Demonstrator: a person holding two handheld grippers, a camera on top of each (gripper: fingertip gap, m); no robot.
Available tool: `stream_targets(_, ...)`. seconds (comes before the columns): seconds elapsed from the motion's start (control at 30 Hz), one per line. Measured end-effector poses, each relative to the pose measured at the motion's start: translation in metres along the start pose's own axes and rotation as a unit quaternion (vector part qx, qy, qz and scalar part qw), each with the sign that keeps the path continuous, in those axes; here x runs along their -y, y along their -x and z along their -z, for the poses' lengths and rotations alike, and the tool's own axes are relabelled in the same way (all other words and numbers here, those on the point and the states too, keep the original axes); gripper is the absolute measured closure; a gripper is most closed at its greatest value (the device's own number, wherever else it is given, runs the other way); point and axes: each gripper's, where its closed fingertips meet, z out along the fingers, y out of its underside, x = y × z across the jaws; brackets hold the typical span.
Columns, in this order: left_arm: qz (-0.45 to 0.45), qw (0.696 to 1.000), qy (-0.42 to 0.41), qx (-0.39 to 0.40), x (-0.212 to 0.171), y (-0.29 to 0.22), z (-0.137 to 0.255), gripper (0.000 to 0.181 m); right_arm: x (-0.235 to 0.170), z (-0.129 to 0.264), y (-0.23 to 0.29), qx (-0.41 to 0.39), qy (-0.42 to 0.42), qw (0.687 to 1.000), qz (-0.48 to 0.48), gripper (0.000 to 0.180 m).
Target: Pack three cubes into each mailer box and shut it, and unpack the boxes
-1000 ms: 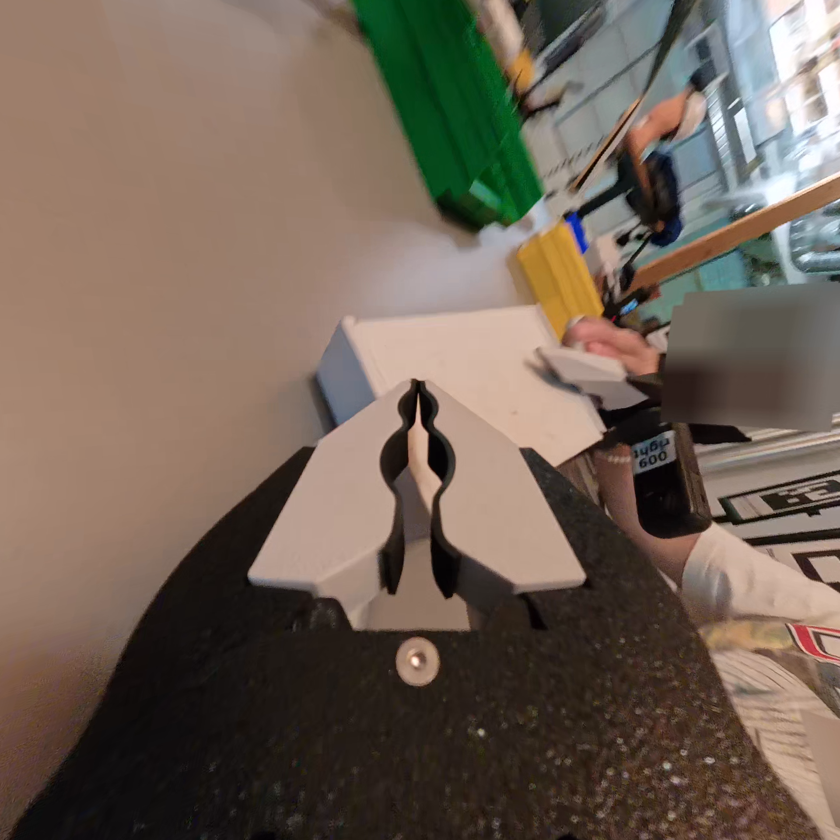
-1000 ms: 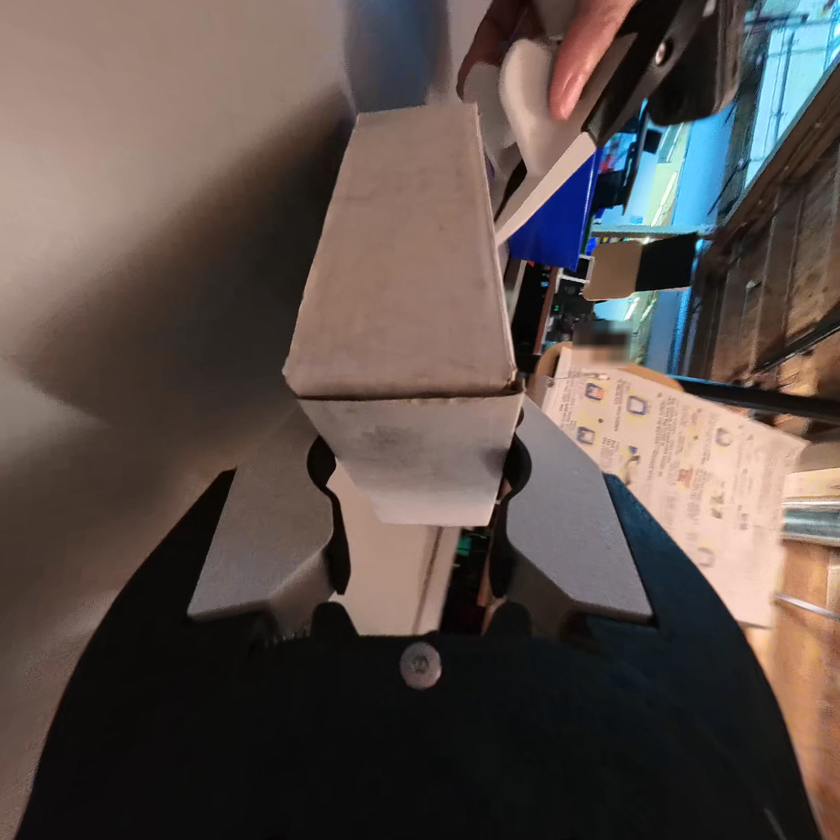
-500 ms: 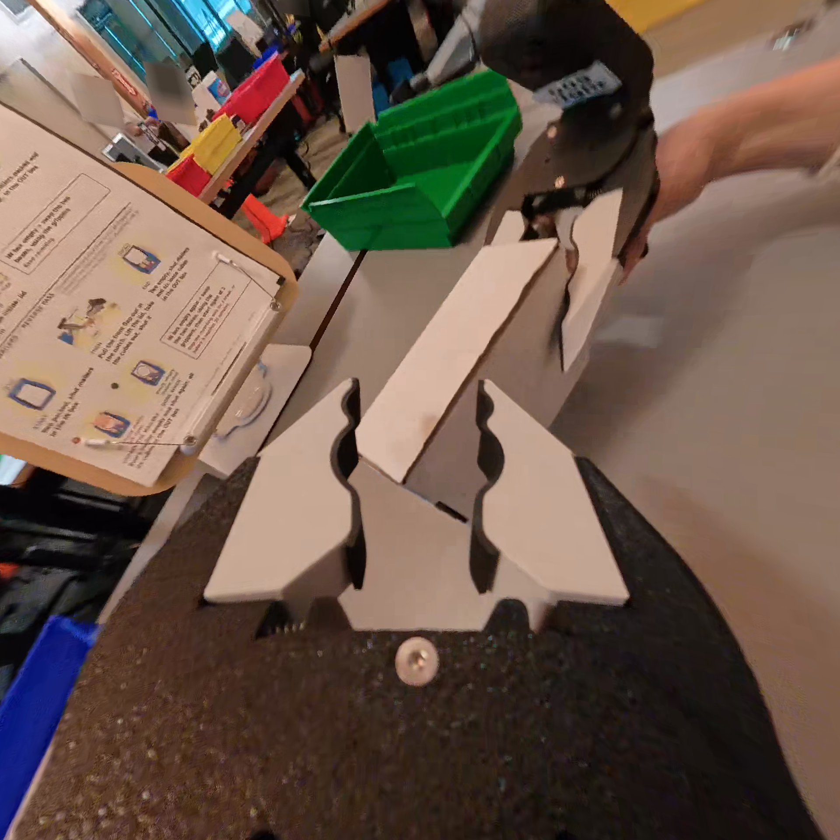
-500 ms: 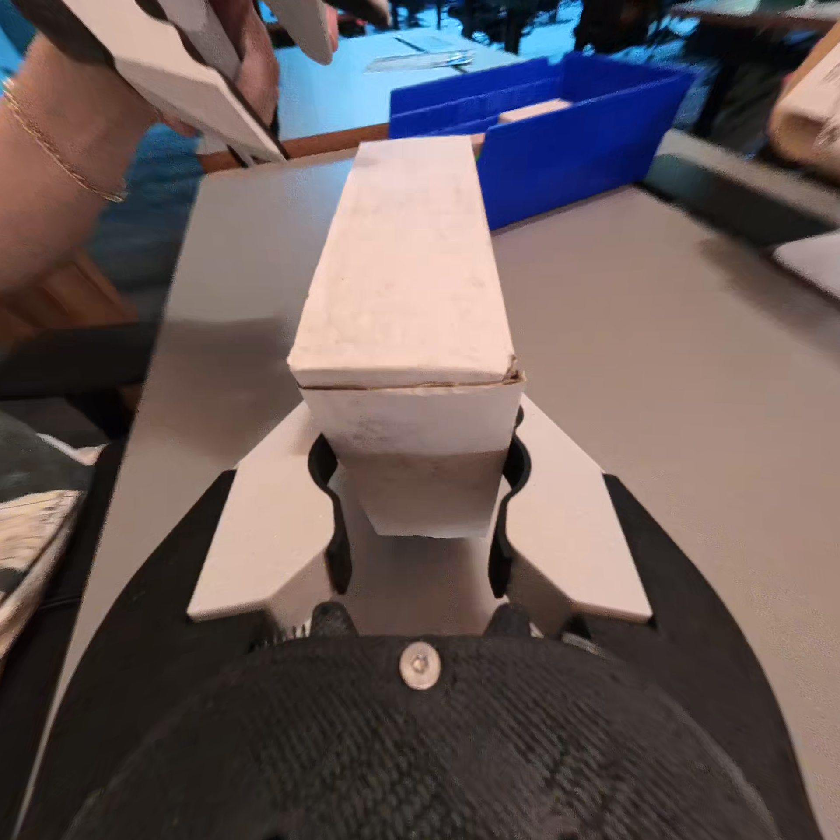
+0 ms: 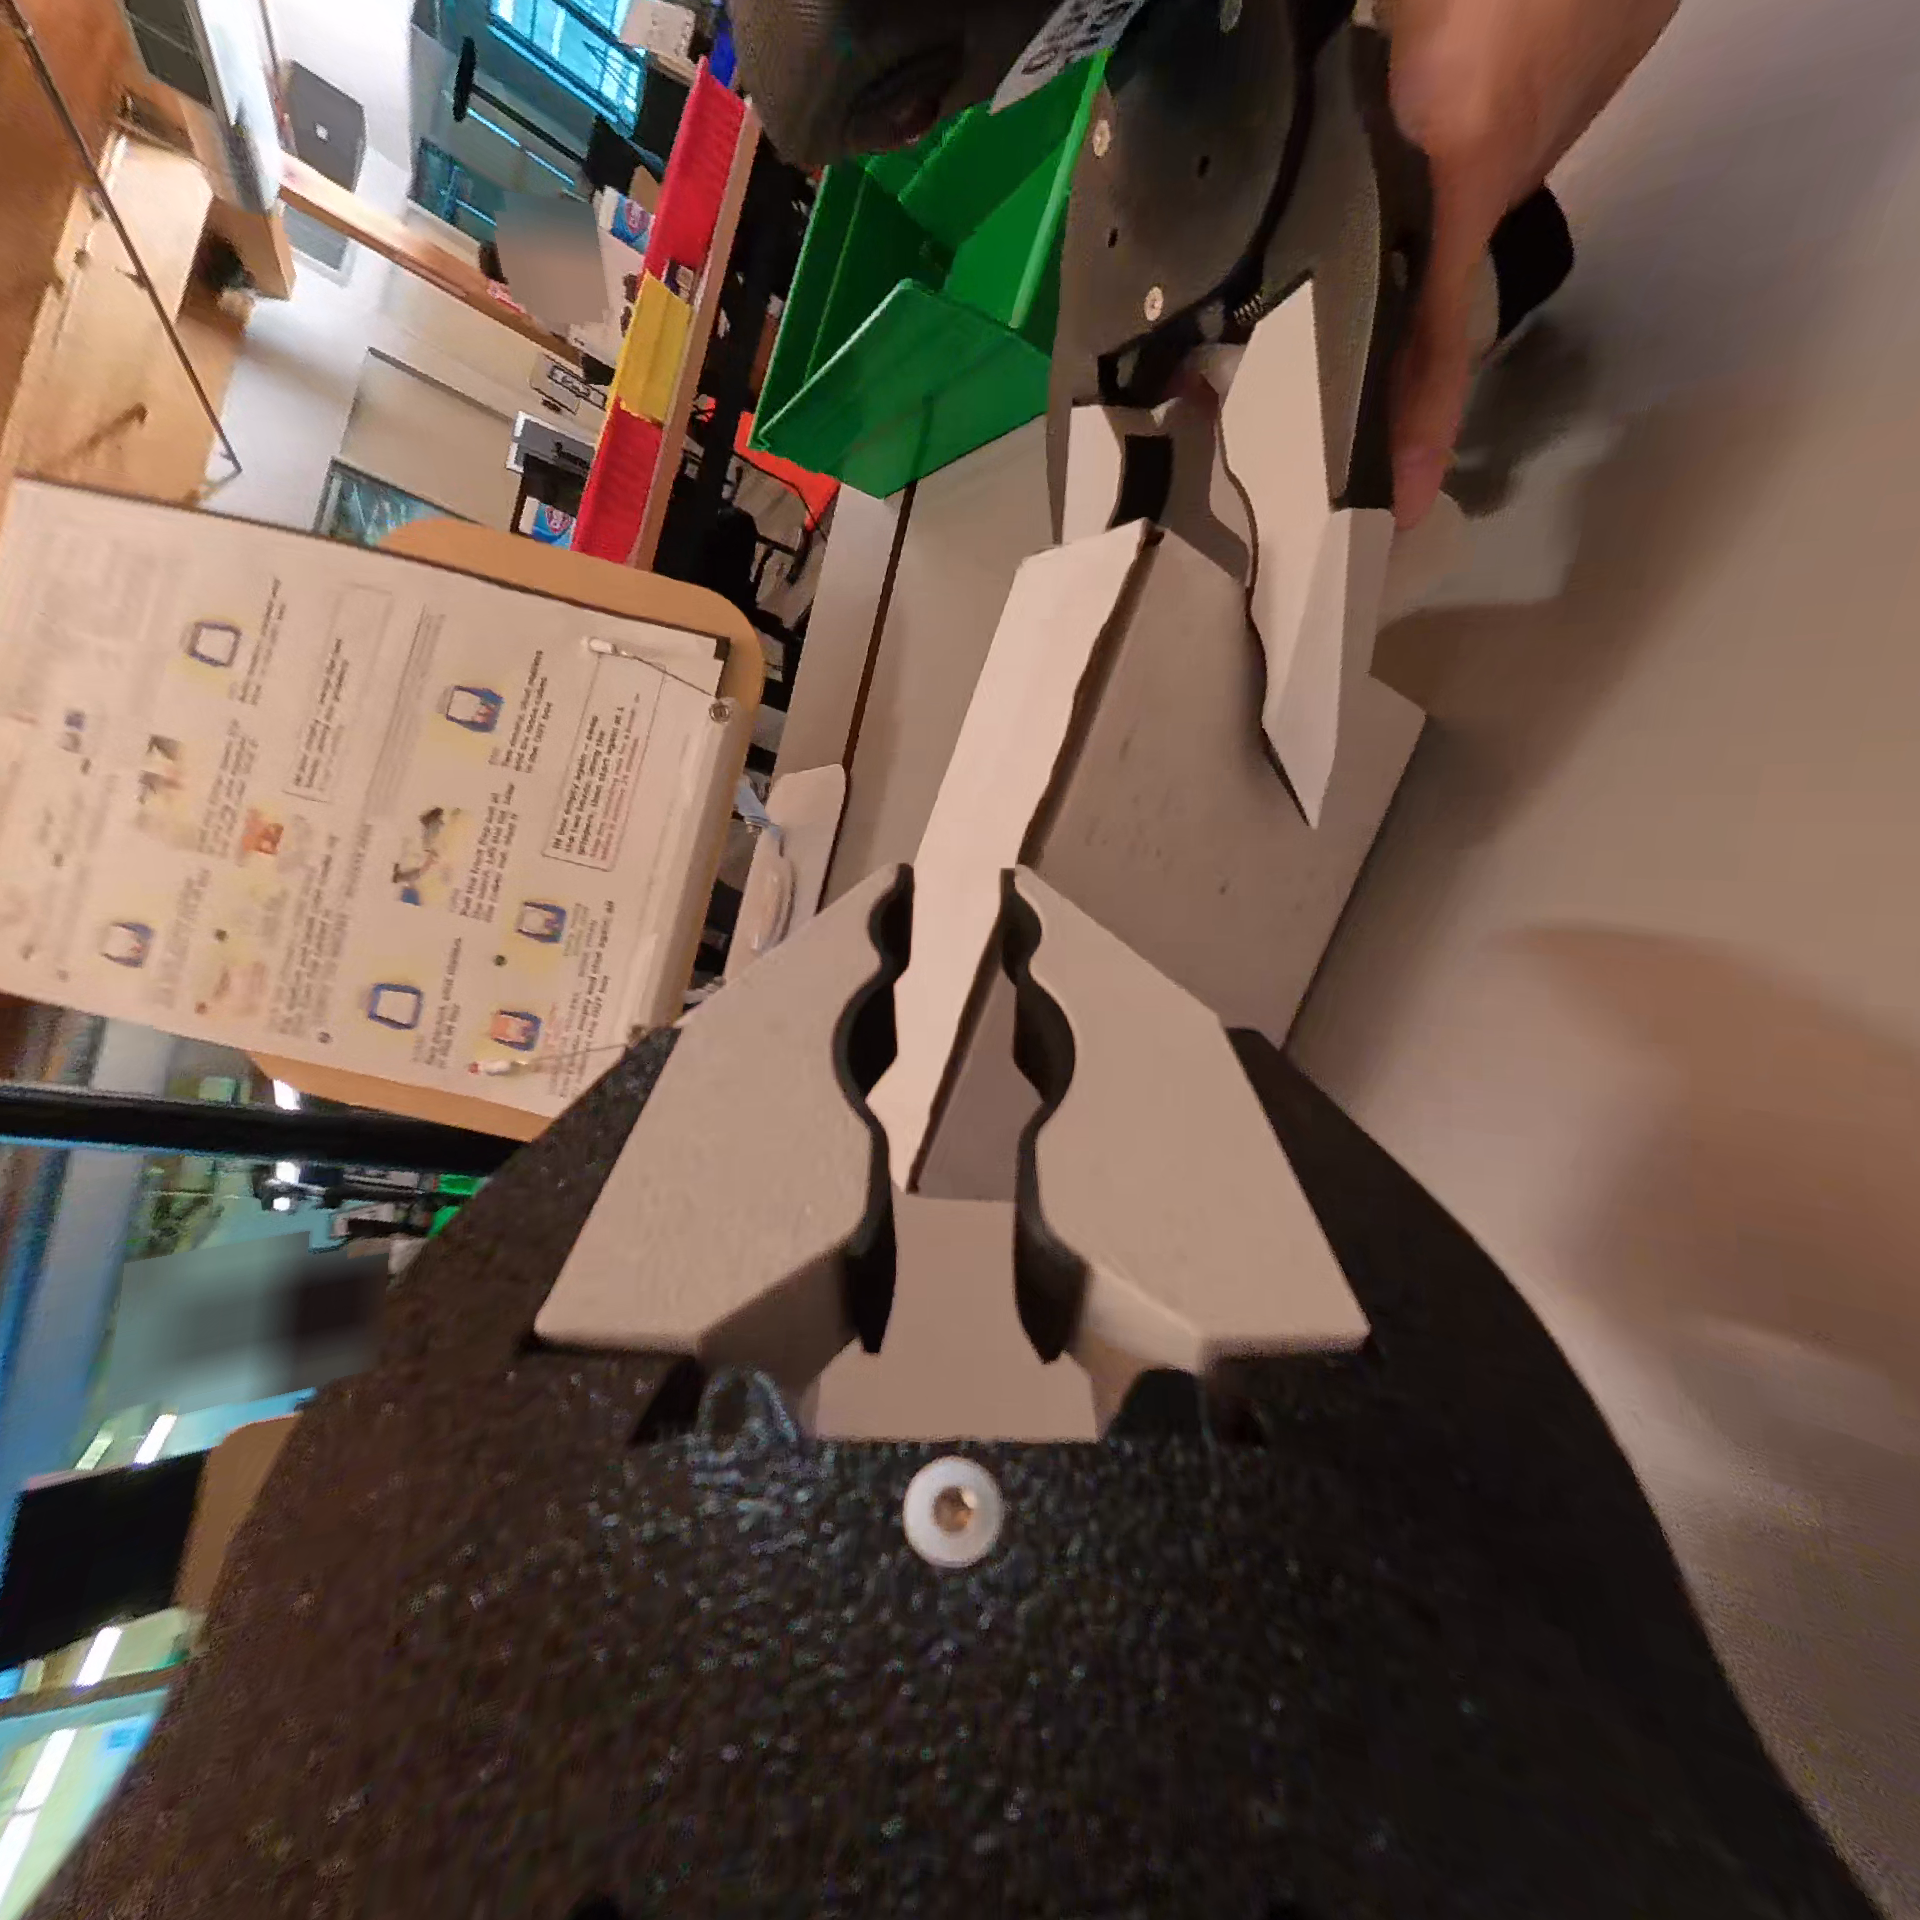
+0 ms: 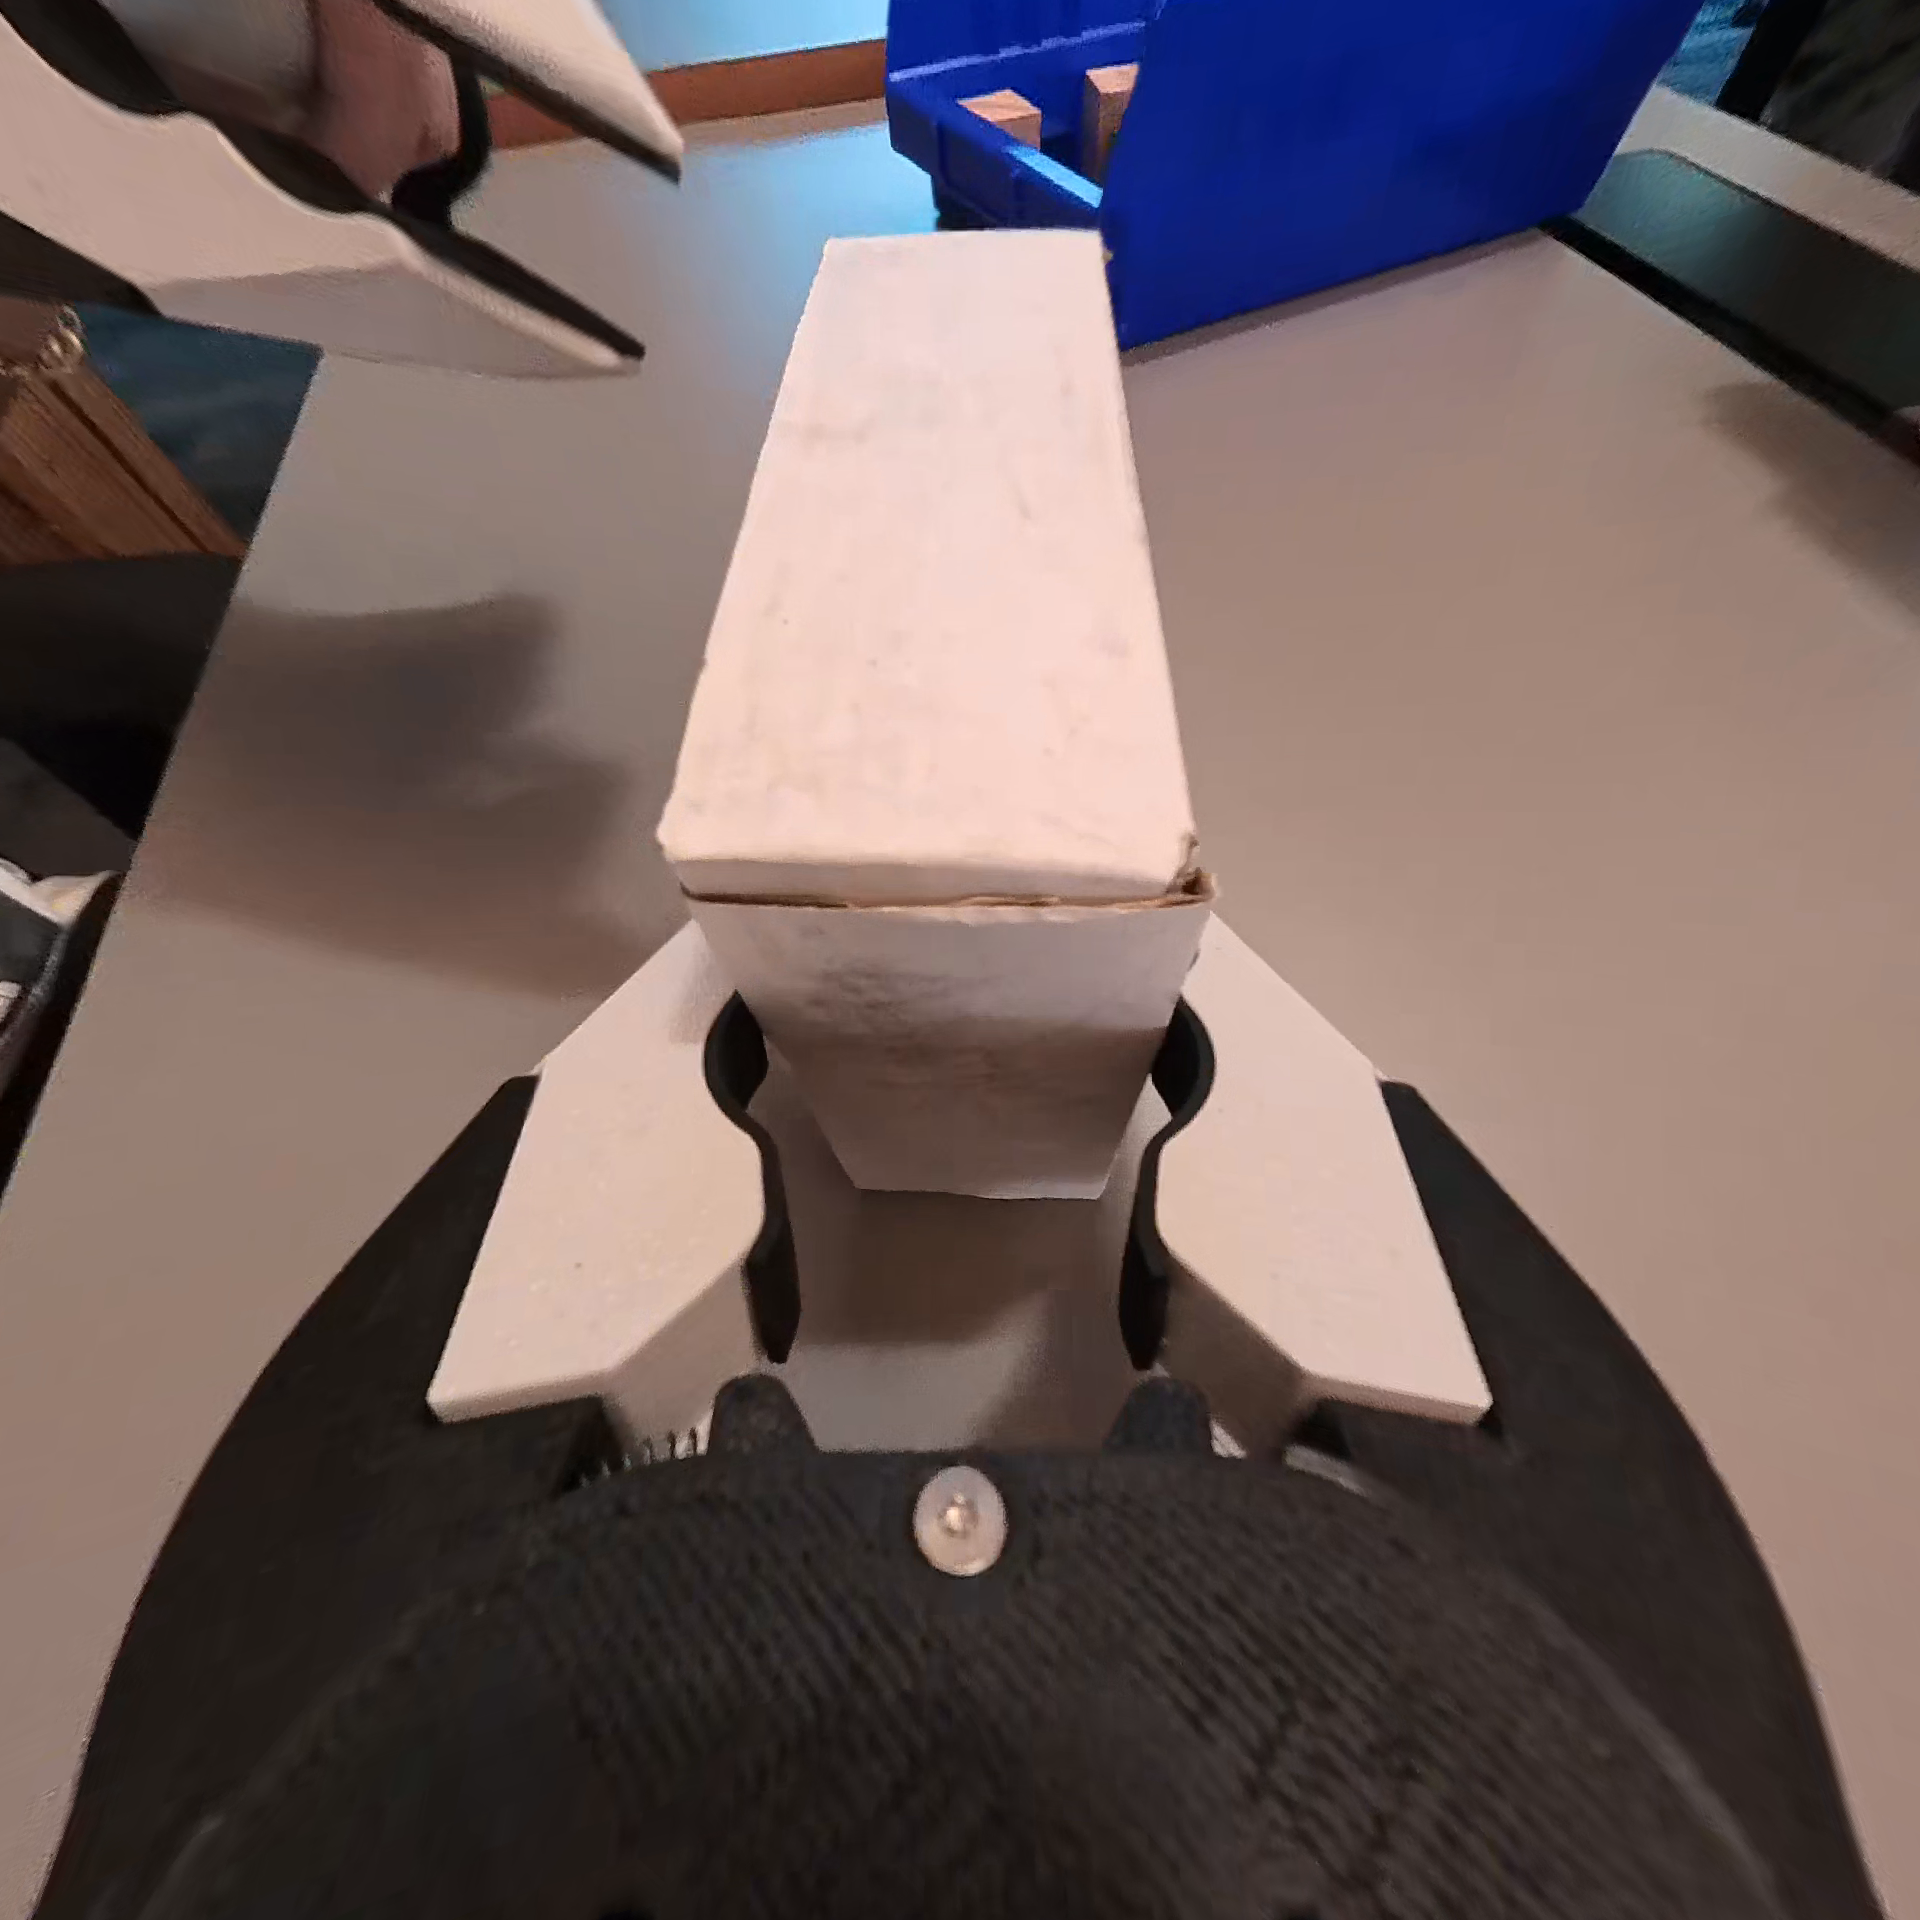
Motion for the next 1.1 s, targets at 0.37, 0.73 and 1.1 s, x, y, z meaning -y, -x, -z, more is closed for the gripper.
stream_targets(0.37, -0.128, 0.991, -0.002, -0.046, 0.039, -0.019, -0.036, 0.18, 0.004, 0.0, -0.005, -0.045, -0.009, 0.998, 0.031, 0.105)
stream_targets(0.73, -0.192, 0.981, 0.014, -0.032, 0.04, -0.029, -0.041, 0.181, 0.004, -0.001, -0.007, -0.042, -0.008, 0.999, 0.017, 0.106)
stream_targets(1.1, -0.174, 0.984, 0.006, -0.037, 0.038, -0.028, -0.041, 0.171, 0.004, -0.001, -0.007, -0.038, -0.01, 0.999, 0.012, 0.106)
